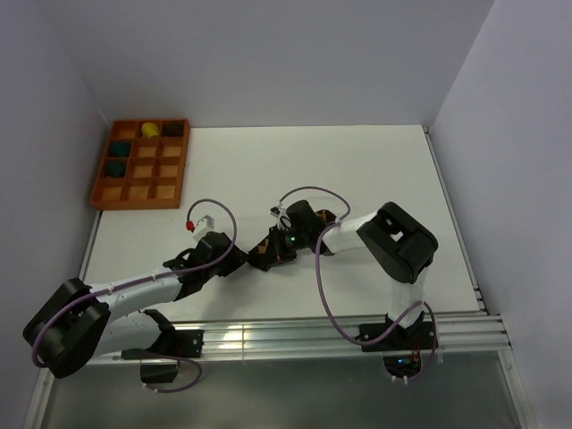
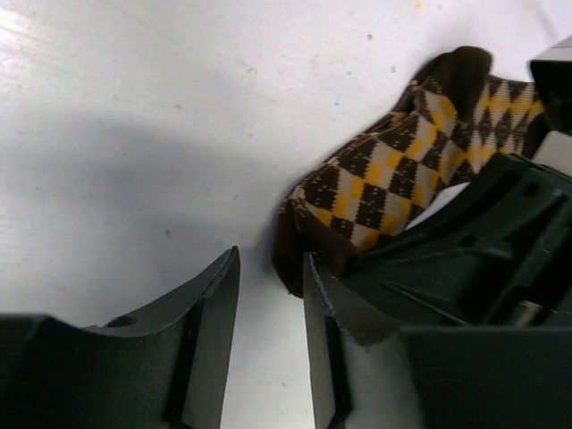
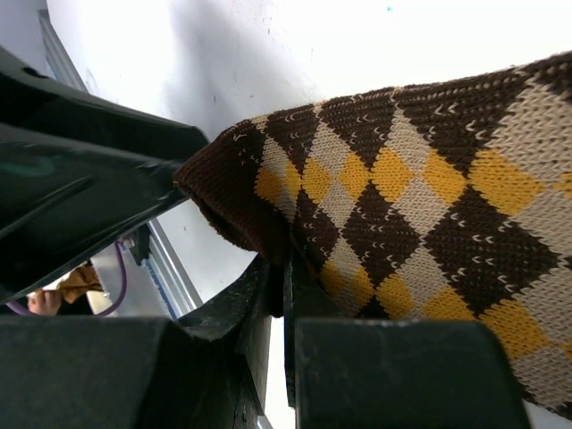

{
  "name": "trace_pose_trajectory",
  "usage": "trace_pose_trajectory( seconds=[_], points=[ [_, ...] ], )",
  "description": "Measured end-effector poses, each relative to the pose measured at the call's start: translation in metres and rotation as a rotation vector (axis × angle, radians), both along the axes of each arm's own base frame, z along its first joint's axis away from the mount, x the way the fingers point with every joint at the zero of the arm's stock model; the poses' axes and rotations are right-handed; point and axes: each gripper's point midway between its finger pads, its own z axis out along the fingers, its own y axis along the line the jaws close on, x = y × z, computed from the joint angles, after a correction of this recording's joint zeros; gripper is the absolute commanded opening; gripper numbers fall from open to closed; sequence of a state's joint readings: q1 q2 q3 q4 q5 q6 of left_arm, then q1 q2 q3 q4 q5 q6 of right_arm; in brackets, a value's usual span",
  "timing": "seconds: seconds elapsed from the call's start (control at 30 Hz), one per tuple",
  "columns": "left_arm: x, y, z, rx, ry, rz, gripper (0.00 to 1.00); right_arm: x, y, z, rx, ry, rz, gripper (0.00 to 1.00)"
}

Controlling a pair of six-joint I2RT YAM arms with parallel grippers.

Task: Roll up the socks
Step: Roll the sock at the center of the board.

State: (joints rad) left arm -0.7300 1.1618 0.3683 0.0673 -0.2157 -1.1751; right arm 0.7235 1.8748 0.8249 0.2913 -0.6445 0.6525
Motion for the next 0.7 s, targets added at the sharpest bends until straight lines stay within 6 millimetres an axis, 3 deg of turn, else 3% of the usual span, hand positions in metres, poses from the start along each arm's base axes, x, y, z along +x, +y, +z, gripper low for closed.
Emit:
trace_pose_trajectory(
  seconds=[0.7],
  points=[
    [0.0045, -0.0022, -0.01, -0.014, 0.0, 0.022, 0.33, -0.0001, -0.0008, 0.0004, -0.046, -0.05, 0.01, 0.0]
  ],
)
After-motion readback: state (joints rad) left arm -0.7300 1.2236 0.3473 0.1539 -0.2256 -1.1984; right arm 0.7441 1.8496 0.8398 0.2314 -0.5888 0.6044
